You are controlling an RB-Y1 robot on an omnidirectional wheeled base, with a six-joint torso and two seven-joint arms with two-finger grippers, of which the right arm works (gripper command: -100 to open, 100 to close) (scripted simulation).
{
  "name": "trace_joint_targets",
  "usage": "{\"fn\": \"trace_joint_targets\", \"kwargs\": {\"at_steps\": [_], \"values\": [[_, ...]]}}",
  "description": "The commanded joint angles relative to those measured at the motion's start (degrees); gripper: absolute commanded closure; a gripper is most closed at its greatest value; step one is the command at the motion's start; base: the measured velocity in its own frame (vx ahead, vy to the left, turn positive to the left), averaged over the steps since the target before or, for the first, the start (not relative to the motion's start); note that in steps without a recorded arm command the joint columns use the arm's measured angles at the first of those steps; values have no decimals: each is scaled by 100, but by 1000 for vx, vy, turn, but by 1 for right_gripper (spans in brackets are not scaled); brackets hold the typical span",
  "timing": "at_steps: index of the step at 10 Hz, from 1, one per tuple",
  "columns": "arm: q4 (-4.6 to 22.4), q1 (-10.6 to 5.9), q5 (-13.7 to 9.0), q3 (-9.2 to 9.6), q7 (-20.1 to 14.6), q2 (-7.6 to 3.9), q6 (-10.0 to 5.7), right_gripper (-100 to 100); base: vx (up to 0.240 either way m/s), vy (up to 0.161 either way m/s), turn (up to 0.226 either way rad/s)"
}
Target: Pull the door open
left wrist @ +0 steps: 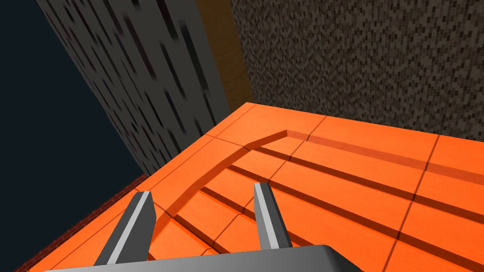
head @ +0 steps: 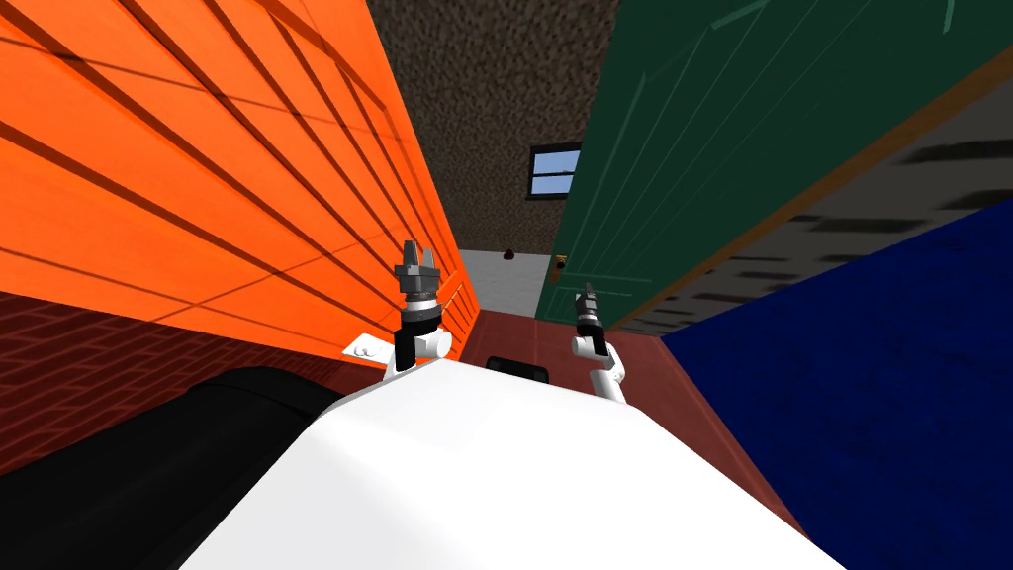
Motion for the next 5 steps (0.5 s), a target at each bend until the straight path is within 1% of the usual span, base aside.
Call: {"fn": "trace_joint_targets", "kwargs": {"at_steps": [1, 3, 5], "values": [[162, -82, -18, -9, -4, -1, 43, -100, 82, 16, 27], [374, -190, -36, -20, -4, 6, 84, -100, 99, -11, 28], [557, -283, -53, -30, -4, 16, 120, -100, 92, 6, 26]]}}
